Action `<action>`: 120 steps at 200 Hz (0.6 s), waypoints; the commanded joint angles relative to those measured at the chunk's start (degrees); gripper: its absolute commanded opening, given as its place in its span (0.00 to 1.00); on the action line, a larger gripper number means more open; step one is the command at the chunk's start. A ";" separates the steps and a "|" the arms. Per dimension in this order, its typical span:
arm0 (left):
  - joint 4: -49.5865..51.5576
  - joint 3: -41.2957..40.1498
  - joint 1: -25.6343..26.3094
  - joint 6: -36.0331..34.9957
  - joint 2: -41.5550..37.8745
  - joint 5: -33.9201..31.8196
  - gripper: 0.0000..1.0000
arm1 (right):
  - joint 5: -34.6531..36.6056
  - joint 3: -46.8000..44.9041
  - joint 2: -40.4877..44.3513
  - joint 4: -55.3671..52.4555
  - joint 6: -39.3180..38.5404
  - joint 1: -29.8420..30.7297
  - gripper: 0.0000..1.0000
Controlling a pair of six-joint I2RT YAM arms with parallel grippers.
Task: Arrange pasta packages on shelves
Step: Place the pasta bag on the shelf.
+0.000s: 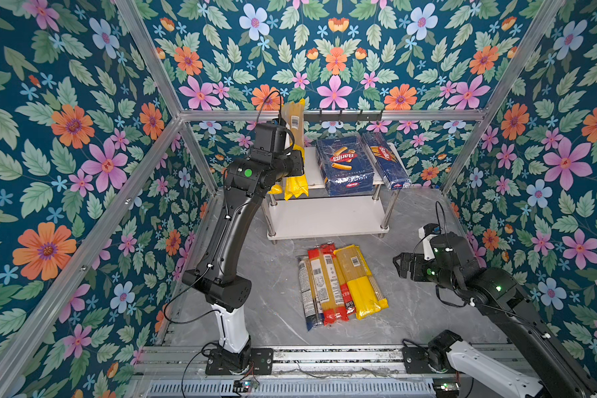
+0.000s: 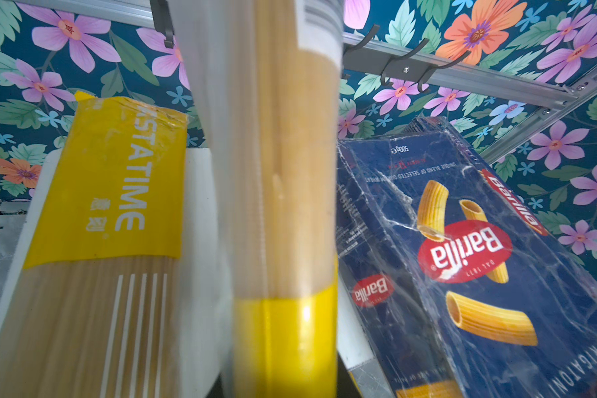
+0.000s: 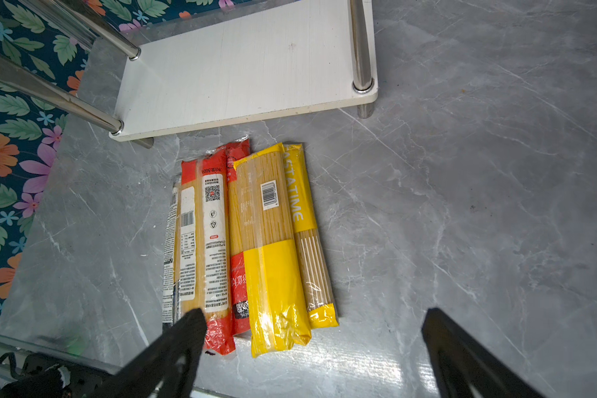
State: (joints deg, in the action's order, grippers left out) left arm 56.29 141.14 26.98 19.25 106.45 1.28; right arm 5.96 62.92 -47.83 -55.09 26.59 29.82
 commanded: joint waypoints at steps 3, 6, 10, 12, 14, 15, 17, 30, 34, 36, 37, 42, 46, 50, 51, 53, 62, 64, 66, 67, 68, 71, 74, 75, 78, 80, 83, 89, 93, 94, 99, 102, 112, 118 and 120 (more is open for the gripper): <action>-9.53 0.58 -0.43 -1.17 0.13 0.86 0.16 | 0.92 -0.16 -0.06 -0.23 -0.48 0.01 0.99; -9.61 0.53 -0.48 -1.22 0.20 0.83 0.16 | 0.91 -0.23 -0.07 -0.20 -0.49 -0.02 0.99; -9.62 0.54 -0.52 -1.22 0.29 0.83 0.16 | 0.97 -0.24 -0.07 -0.18 -0.57 0.00 0.99; -9.67 0.54 -0.59 -1.23 0.28 0.83 0.16 | 1.05 -0.25 -0.13 -0.21 -0.59 -0.02 0.99; -9.70 0.54 -0.61 -1.23 0.34 0.83 0.16 | 1.02 -0.25 -0.15 -0.24 -0.58 -0.03 0.99; -9.71 0.54 -0.66 -1.23 0.34 0.83 0.16 | 1.01 -0.25 -0.15 -0.22 -0.58 -0.03 0.99; -9.71 0.54 -0.69 -1.21 0.40 0.90 0.16 | 1.04 -0.25 -0.15 -0.24 -0.57 -0.01 0.99; -9.80 0.55 -0.87 -1.11 0.67 1.09 0.16 | 1.32 -0.34 -0.33 -0.23 -0.66 0.05 0.99; -9.80 0.54 -0.96 -1.18 0.72 1.18 0.16 | 1.49 -0.34 -0.33 -0.21 -0.66 -0.02 0.99; -9.86 0.54 -0.97 -1.17 0.76 1.18 0.16 | 1.49 -0.34 -0.33 -0.20 -0.68 -0.03 0.99; -9.88 0.54 -0.97 -1.16 0.77 1.18 0.16 | 1.50 -0.34 -0.33 -0.20 -0.67 -0.03 0.99; -9.89 0.54 -1.04 -1.05 0.86 1.27 0.16 | 1.60 -0.34 -0.41 -0.15 -0.70 -0.03 0.99; -9.96 0.54 -1.14 -1.13 0.94 1.35 0.17 | 1.68 -0.34 -0.49 -0.23 -0.79 -0.03 0.99; -9.97 0.54 -1.18 -1.19 0.99 1.42 0.17 | 1.69 -0.31 -0.55 -0.24 -0.75 -0.03 0.99; -9.97 0.54 -1.20 -1.16 1.01 1.43 0.17 | 1.69 -0.32 -0.57 -0.22 -0.71 -0.03 0.99; -10.02 0.54 -1.22 -1.21 1.03 1.44 0.17 | 1.69 -0.27 -0.59 -0.22 -0.74 0.04 0.99; -10.02 0.54 -1.39 -1.18 1.08 1.61 0.19 | 1.69 -0.25 -0.75 -0.09 -0.68 0.03 0.99; -10.12 0.54 -1.40 -1.17 1.11 1.68 0.19 | 1.65 -0.25 -0.76 -0.14 -0.75 -0.01 0.99; -10.14 0.54 -1.41 -1.21 1.12 1.77 0.20 | 1.68 -0.23 -0.77 -0.11 -0.75 -0.03 0.99; -10.15 0.54 -1.45 -1.18 1.12 1.83 0.20 | 1.68 -0.24 -0.77 -0.11 -0.75 -0.03 0.99; -10.15 0.54 -1.47 -1.20 1.12 1.86 0.21 | 1.69 -0.24 -0.77 -0.11 -0.79 -0.03 0.99; -10.22 0.54 -1.45 -1.22 1.20 1.96 0.22 | 1.69 -0.25 -0.81 -0.06 -0.83 -0.03 0.99; -10.21 0.54 -1.49 -1.22 1.21 2.05 0.23 | 1.67 -0.19 -0.78 -0.07 -0.86 0.02 0.99; -10.18 0.54 -1.49 -1.18 1.21 2.05 0.24 | 1.68 -0.22 -0.82 -0.04 -0.85 -0.01 0.99; -10.23 0.54 -1.56 -1.11 1.28 2.13 0.26 | 1.77 -0.23 -0.84 -0.02 -0.84 0.00 0.99; -10.19 0.54 -1.53 -1.18 1.29 2.19 0.28 | 1.78 -0.25 -0.85 -0.15 -0.84 -0.02 0.99; -10.31 0.48 -1.58 -1.20 1.30 2.27 0.31 | 1.78 -0.25 -0.86 -0.03 -0.84 0.04 0.99; -10.39 0.50 -1.58 -1.23 1.38 2.45 0.35 | 1.82 -0.17 -0.94 0.01 -0.84 -0.03 0.99; -10.48 0.45 -1.58 -1.18 1.47 2.56 0.37 | 1.86 -0.25 -0.95 0.07 -0.79 -0.01 0.99; -10.49 0.45 -1.58 -1.21 1.47 2.58 0.38 | 1.86 -0.25 -0.95 0.16 -0.81 -0.02 0.99; -10.55 0.45 -1.58 -1.23 1.56 2.67 0.42 | 1.87 -0.33 -0.95 0.07 -0.79 0.02 0.99; -10.58 0.39 -1.58 -1.22 1.56 2.68 0.45 | 1.87 -0.34 -0.95 0.07 -0.83 0.02 0.99; -10.82 0.24 -1.63 -1.23 1.64 3.00 0.53 | 1.87 -0.39 -0.95 0.07 -0.92 -0.03 0.99; -10.93 0.12 -1.58 -1.23 1.57 3.20 0.58 | 1.88 -0.38 -0.95 0.07 -0.92 0.01 0.99; -11.01 0.15 -1.65 -1.23 1.54 3.22 0.60 | 1.94 -0.41 -0.95 0.05 -0.92 0.02 0.99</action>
State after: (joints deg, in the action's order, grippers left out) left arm 50.17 141.14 25.50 18.96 108.16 3.29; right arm 6.61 62.59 -48.75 -55.35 26.39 29.80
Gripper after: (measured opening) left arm 0.532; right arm 0.993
